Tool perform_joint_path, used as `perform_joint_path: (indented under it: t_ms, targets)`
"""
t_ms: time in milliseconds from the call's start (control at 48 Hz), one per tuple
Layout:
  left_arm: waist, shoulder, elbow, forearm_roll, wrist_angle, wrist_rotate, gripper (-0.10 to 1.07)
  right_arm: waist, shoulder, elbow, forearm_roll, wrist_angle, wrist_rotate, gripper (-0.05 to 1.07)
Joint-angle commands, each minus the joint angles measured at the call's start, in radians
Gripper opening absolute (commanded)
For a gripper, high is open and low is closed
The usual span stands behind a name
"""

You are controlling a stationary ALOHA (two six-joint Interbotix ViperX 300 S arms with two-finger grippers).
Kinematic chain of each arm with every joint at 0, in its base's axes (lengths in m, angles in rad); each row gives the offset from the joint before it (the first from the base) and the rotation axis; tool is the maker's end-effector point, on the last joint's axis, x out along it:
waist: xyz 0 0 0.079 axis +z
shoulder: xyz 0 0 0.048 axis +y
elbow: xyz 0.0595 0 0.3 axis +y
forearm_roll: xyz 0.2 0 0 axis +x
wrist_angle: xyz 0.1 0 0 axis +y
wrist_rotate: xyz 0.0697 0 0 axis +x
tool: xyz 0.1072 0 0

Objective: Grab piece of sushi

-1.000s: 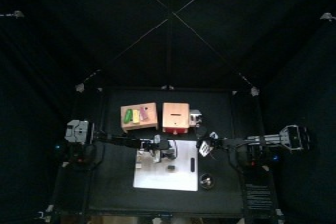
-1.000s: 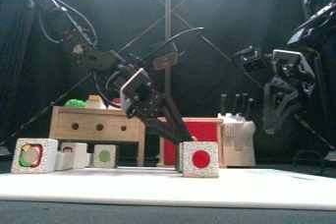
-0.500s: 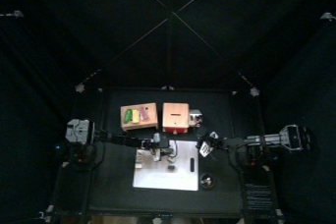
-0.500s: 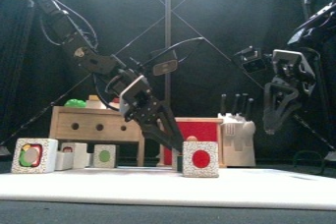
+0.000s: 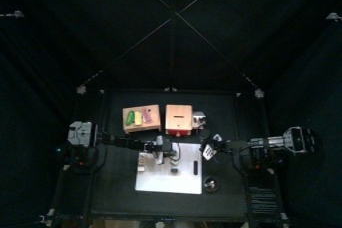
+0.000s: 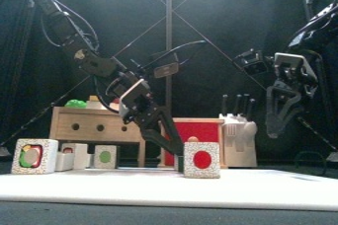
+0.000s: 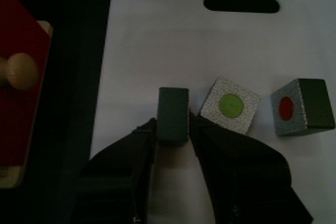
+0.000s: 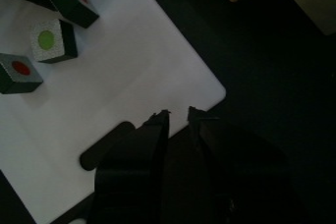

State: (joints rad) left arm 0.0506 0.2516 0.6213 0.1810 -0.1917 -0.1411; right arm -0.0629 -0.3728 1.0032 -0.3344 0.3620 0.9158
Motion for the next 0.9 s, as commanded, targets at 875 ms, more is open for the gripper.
perform_joint_path:
  t_ms: [875]
  targets:
    - [-0.003, -0.064, -0.020, 0.009, -0.005, -0.002, 0.58, 0.006, -0.008, -0.032, 0.002, -0.005, 0.000, 0.65]
